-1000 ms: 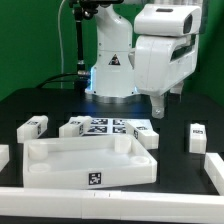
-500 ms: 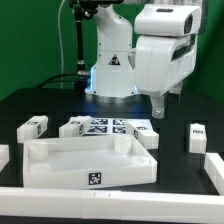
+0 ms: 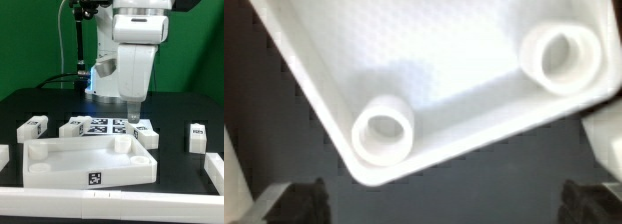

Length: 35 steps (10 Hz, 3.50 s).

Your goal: Assemble desk

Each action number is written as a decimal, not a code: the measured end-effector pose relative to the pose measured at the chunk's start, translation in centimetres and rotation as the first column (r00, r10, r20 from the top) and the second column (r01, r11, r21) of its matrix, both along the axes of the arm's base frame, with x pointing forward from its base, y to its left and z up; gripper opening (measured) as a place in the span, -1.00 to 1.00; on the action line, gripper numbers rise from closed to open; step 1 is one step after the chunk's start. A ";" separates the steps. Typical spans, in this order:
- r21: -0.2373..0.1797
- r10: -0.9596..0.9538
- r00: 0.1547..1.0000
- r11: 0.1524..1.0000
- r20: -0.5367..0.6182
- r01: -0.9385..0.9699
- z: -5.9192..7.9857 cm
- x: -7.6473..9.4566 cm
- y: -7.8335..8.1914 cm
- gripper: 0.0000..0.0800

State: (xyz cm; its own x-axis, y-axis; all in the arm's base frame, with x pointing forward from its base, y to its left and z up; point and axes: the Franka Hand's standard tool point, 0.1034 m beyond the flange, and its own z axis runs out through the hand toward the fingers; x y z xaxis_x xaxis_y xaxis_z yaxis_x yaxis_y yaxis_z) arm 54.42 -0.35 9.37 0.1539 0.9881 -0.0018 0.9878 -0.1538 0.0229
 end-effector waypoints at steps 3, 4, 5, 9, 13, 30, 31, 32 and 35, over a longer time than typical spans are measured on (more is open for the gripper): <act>0.000 -0.008 1.000 1.000 -0.010 0.008 -0.1 -0.1 -0.2 0.62; 0.000 -0.008 1.000 1.000 -0.011 0.008 -0.1 -0.1 -0.2 0.62; 0.000 -0.003 1.000 1.000 -0.010 0.003 -0.3 -0.1 -0.4 0.62; -0.026 0.331 0.943 0.944 0.044 -0.330 -3.0 -3.5 -5.7 0.62; -0.021 0.291 0.956 0.957 0.044 -0.290 -3.4 -3.9 -5.7 0.62; 0.021 0.237 0.971 0.971 -0.013 -0.236 -8.6 -8.0 -5.0 -0.85; 0.021 0.237 0.972 0.971 -0.013 -0.236 -8.6 -8.0 -5.0 -0.85; 0.022 0.213 0.977 0.977 -0.014 -0.212 -8.6 -8.0 -4.9 -0.85; 0.024 0.061 0.998 0.998 -0.017 -0.061 -8.5 -7.1 -1.8 -0.85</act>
Offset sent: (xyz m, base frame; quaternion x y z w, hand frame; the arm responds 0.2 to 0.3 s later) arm 0.0000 0.0000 0.0000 0.0000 0.0000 0.0000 1.0000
